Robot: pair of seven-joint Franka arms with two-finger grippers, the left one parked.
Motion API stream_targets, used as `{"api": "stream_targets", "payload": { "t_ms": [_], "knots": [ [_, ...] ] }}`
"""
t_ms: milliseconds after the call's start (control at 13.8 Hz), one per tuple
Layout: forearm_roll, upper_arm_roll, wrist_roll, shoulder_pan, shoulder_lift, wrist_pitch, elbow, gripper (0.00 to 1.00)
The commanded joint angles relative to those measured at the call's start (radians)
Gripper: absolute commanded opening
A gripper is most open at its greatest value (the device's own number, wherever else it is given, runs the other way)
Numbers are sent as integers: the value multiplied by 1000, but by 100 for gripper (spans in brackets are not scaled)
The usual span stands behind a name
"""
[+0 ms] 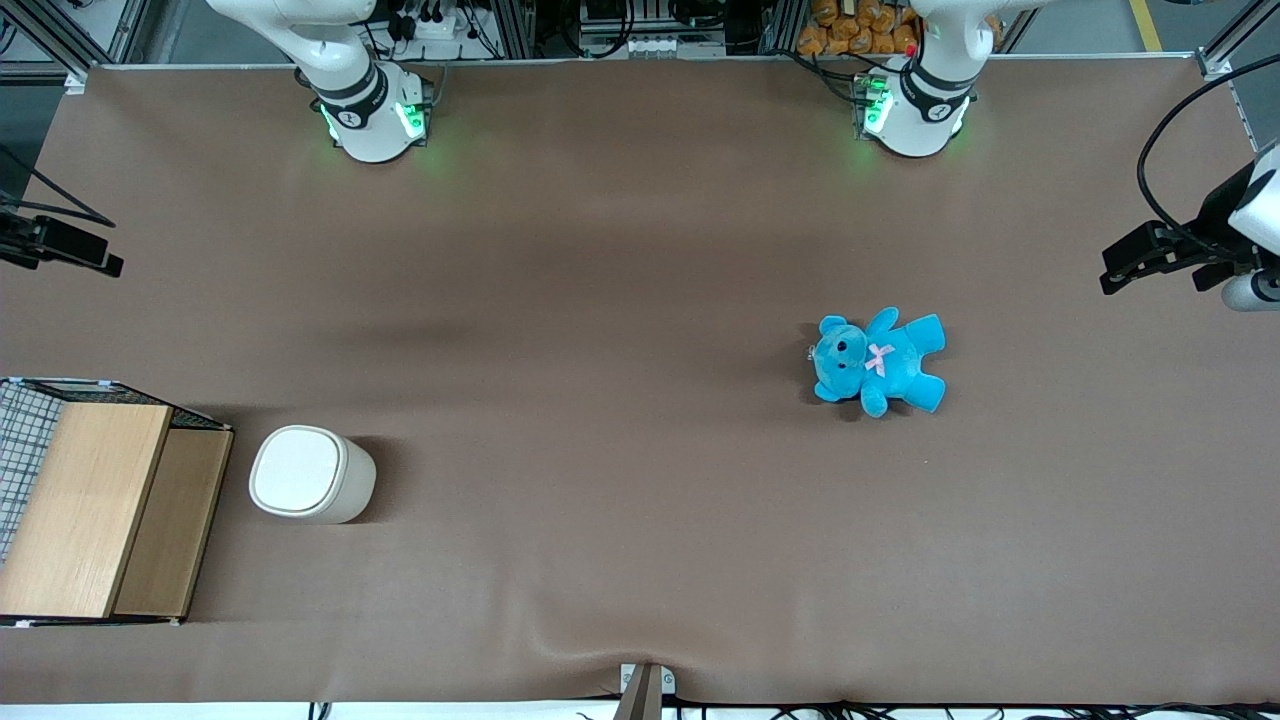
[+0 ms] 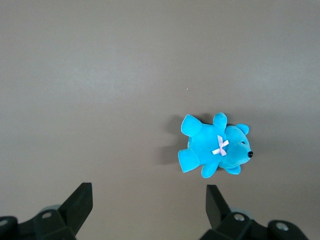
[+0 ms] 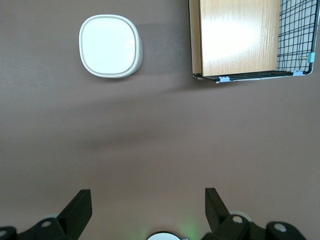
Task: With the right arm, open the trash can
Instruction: 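Move the right gripper down over the white trash can's lid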
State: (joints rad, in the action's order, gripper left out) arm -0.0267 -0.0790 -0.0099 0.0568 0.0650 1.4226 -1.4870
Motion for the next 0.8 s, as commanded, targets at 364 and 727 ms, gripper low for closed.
{"api": "stream_targets", "payload": {
  "t_ms": [364,727],
  "knots": [
    [16,12,-10,12,15,-10,24,100],
    [-2,12,7,-15,87,74,4,100]
  ]
}}
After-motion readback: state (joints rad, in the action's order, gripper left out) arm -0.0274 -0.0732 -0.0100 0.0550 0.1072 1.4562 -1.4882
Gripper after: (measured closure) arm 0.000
